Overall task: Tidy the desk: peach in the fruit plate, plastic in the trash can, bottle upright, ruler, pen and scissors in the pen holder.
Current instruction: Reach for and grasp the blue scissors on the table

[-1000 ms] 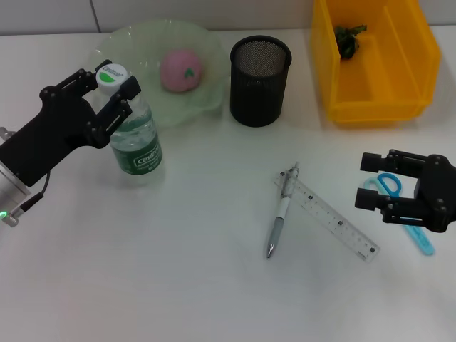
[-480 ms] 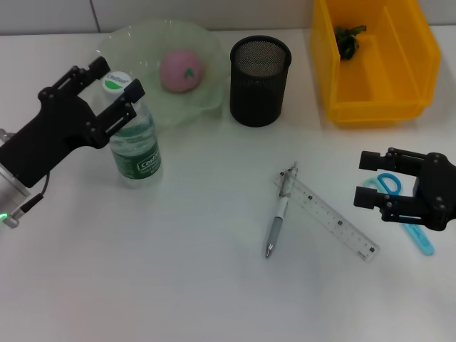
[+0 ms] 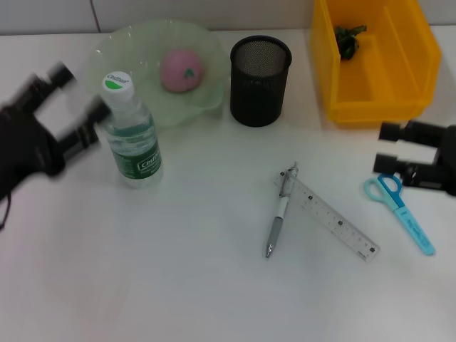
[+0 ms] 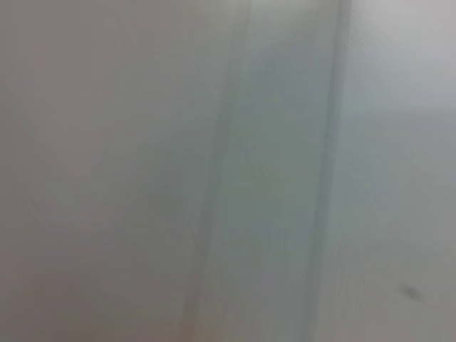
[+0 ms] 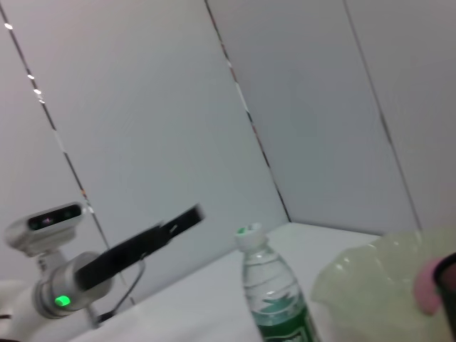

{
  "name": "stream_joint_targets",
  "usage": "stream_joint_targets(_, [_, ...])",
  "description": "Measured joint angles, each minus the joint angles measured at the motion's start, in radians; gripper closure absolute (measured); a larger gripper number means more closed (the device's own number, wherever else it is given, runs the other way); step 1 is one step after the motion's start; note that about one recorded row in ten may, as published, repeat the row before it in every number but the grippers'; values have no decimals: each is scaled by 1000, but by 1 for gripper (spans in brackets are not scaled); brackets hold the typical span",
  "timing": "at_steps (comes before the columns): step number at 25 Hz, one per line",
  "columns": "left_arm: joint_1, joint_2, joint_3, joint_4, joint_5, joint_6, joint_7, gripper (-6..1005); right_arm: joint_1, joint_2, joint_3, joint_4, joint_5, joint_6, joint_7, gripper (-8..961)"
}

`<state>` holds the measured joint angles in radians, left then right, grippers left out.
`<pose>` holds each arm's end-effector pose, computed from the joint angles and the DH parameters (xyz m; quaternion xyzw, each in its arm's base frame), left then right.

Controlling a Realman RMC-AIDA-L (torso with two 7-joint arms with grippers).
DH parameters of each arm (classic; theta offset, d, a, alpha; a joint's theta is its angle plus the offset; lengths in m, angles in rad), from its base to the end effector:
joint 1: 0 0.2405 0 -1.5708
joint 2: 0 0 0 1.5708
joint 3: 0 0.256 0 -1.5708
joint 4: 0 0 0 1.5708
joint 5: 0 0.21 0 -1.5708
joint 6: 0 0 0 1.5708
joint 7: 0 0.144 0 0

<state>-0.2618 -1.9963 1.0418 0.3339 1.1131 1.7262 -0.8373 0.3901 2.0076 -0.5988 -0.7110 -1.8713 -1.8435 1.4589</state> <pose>-0.2998 0.2551 0.0254 -0.8284 -0.1391 -0.4606 0.2867 0.2837 0.2841 0.0587 -0.9053 0.2410 0.3324 0.1086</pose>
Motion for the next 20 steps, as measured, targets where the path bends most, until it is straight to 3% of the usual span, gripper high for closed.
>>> stream_joint_targets(3, [3,17,7,7,78,26,-16,169,5,-6,-5,-68,-2,-1,72,193])
stream_joint_targets(5, [3,30,5,38,232,52,-58,169,23,-15,-15,-209,-33,-2,219,193])
stream_joint_targets(8, [-3,26,0,57,352,58,-105,169,68,-19,-65,-416,-181,-5,450,193])
stream_joint_targets(13, [-7,18,2,57,384,47,-117,169,102,-13,-161,-582,-351,-7,631,194])
stream_joint_targets(15, [-10,15,8,57,388,38,-121,169,130,11,-275,-717,-519,-7,781,194])
stream_joint_targets(16, [-12,14,8,57,388,37,-123,169,130,11,-275,-717,-519,-7,781,194])
stream_joint_targets(17, [-13,14,8,57,388,37,-125,169,145,33,-340,-776,-618,-10,862,194])
stream_joint_targets(18, [-13,14,8,57,388,37,-125,169,145,33,-340,-776,-618,-10,862,194])
stream_joint_targets(19, [-17,14,9,57,389,36,-133,169,161,55,-406,-815,-710,-12,937,194])
stream_joint_targets(20, [-17,14,9,57,389,36,-133,169,161,55,-406,-815,-710,-12,937,194])
